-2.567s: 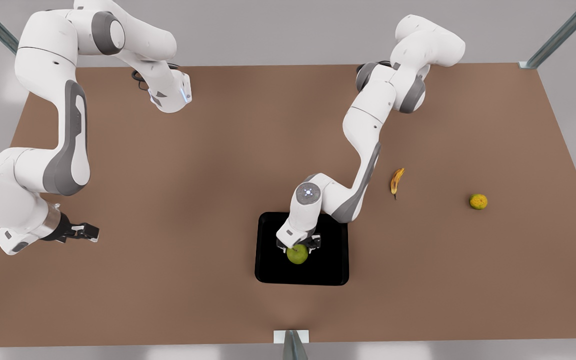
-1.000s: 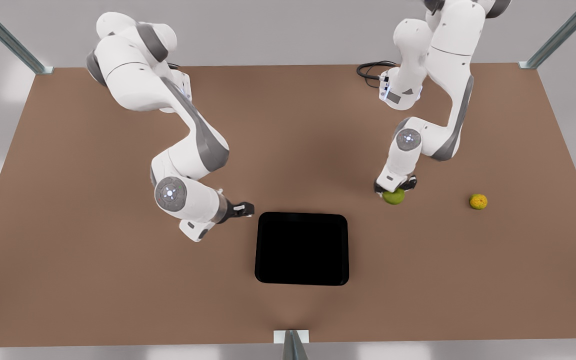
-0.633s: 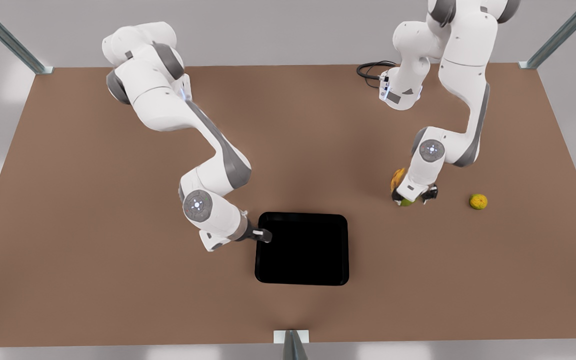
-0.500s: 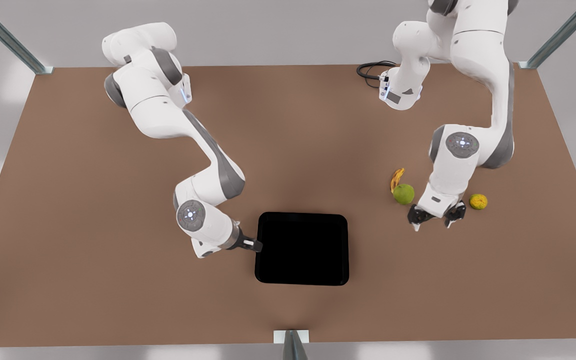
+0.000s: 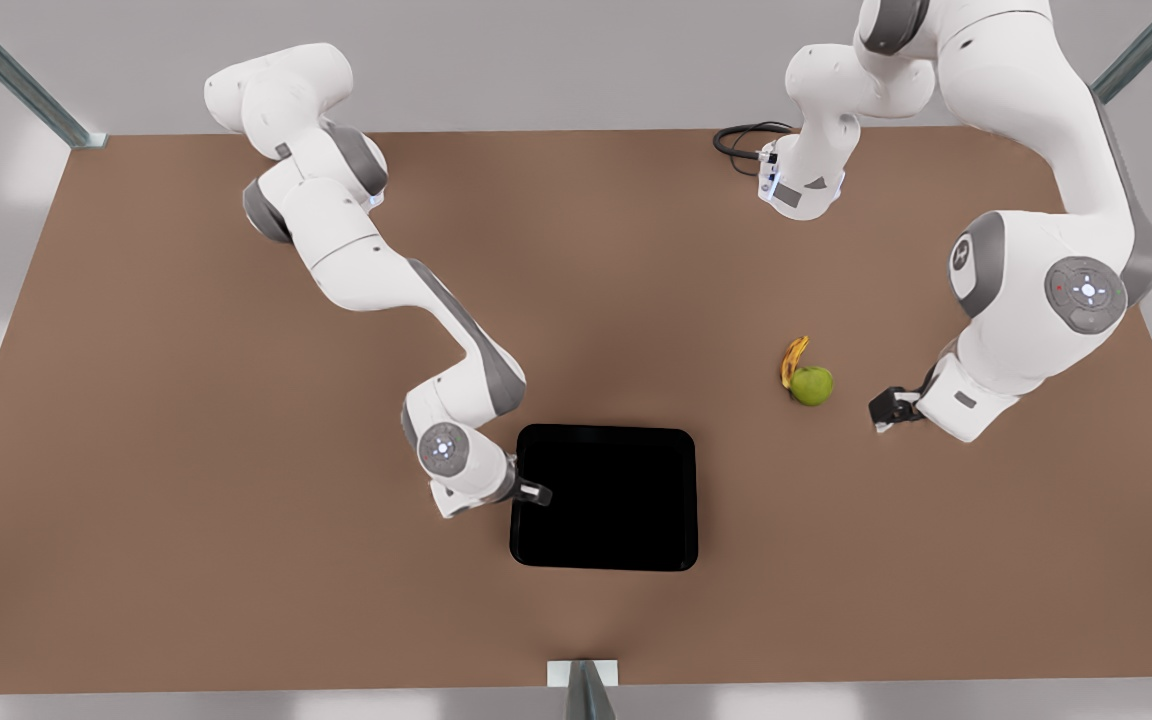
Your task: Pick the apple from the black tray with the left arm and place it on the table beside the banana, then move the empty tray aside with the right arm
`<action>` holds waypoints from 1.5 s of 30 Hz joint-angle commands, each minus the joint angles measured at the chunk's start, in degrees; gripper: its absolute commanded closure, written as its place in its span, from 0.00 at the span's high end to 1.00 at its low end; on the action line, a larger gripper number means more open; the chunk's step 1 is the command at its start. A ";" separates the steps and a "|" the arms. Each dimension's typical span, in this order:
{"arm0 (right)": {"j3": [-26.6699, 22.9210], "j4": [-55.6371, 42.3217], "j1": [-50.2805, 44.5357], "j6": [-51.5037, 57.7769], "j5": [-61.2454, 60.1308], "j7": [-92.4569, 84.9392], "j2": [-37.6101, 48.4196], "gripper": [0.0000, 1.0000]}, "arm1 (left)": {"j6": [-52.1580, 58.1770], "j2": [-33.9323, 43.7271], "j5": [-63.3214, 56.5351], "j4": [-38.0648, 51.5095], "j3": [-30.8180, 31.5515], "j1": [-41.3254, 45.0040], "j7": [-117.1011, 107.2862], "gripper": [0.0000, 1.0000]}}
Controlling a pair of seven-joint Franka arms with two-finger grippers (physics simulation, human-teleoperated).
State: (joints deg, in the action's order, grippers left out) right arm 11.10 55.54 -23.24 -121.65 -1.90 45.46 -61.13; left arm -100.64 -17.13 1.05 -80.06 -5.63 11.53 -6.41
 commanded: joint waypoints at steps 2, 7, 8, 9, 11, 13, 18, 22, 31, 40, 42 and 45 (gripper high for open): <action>0.15 1.32 -0.58 -1.66 0.05 -0.37 -0.22 1.00 | 3.61 -0.01 2.82 -0.01 -0.26 -0.55 7.81 1.00; -0.11 1.50 0.13 -1.58 -0.48 -1.43 -0.39 0.73 | 3.52 -0.18 2.29 -0.27 -0.35 -0.63 7.81 1.00; -0.02 1.41 0.39 -1.49 -0.56 -1.60 -0.31 0.63 | 3.52 -0.18 2.21 -0.27 -0.35 -0.63 7.81 1.00; -0.02 1.41 0.39 -1.49 -0.56 -1.60 -0.39 0.60 | 3.52 -0.18 2.21 -0.27 -0.26 -0.55 7.72 1.00; -0.02 1.41 0.39 -1.49 -0.56 -1.60 -0.31 0.38 | 3.52 -0.18 2.21 -0.27 -0.35 -0.63 7.81 1.00; -0.02 1.41 0.30 -1.49 -0.56 -1.60 -0.31 0.29 | 3.52 -0.27 2.21 -0.27 -0.26 -0.55 7.81 1.00; 0.15 1.32 0.39 -1.05 -0.56 -1.60 -0.04 0.22 | 3.61 -0.18 2.29 -0.36 -0.26 -0.55 7.72 1.00; 0.77 0.89 0.57 1.59 -0.56 -1.69 1.28 0.18 | 3.61 -0.27 2.21 -0.36 -0.26 -0.55 7.72 1.00; 0.59 0.97 5.04 15.47 -0.56 -14.87 6.20 0.17 | 3.61 -0.27 2.21 -0.27 -0.35 -0.63 7.81 1.00; -11.97 0.97 11.46 37.36 -1.53 -48.35 12.97 0.17 | 3.61 -0.27 2.21 -0.36 -0.35 -0.63 7.81 1.00; -20.32 1.06 11.38 38.50 -5.48 -59.87 12.97 0.17 | 3.61 -0.27 2.21 -0.36 -0.35 -0.63 7.81 1.00; -25.60 1.32 12.43 38.50 -5.66 -70.94 12.70 0.17 | 3.61 -0.27 2.21 -0.36 -0.35 -0.63 7.81 1.00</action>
State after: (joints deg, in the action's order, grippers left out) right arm -13.27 56.84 -10.94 -88.16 -6.62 16.97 -48.46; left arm -97.01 -17.47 3.30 -80.45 -5.97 10.90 0.79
